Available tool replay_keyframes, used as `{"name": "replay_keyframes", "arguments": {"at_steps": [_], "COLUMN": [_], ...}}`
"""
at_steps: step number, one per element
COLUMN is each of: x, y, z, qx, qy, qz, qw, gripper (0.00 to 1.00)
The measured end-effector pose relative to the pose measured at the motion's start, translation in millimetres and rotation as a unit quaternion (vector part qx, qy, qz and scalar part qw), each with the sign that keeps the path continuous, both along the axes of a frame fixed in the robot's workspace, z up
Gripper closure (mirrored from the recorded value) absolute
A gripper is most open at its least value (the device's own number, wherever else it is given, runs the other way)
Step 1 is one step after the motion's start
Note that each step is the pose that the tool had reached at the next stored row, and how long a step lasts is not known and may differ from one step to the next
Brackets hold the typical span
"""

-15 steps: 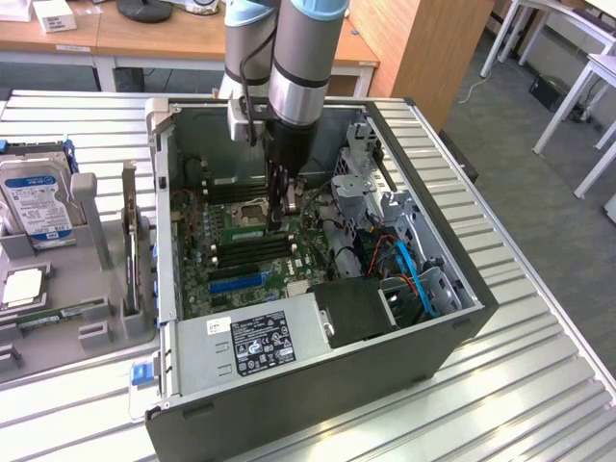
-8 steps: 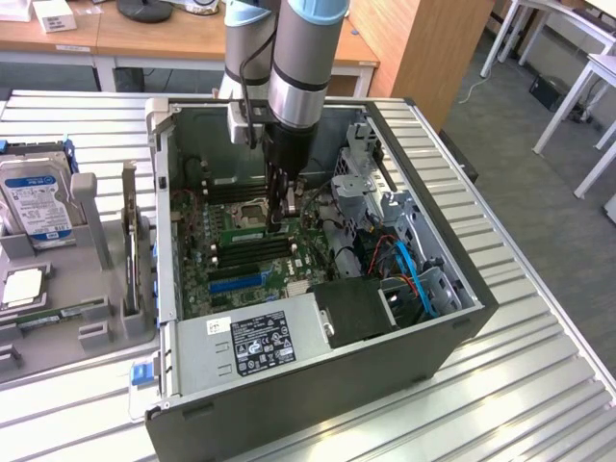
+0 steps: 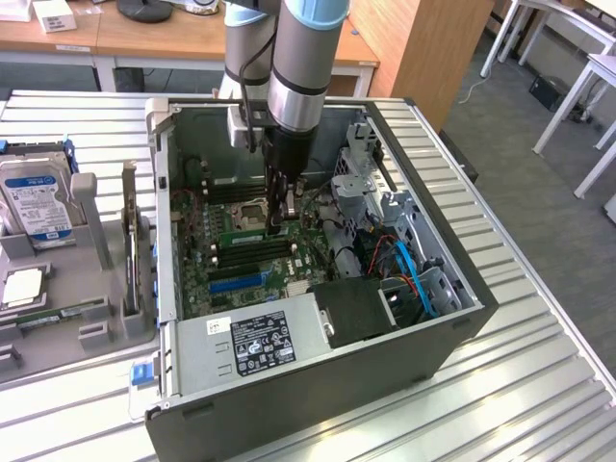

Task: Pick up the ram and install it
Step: 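Insert the ram into the slot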

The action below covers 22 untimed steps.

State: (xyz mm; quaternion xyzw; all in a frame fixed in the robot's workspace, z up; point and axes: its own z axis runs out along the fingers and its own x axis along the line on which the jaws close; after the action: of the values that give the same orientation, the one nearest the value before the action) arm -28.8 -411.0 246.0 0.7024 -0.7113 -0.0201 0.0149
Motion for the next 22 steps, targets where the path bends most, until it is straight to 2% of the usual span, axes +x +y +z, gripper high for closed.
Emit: {"name": "replay_keyframes", "arguments": {"at_steps": [22], "x": [-0.2], "y": [-1.0], "z": [-5.9], "qx": [0.0], "qy": [0.0], "qz": [0.0], "qw": [1.0], "gripper": [0.88]}}
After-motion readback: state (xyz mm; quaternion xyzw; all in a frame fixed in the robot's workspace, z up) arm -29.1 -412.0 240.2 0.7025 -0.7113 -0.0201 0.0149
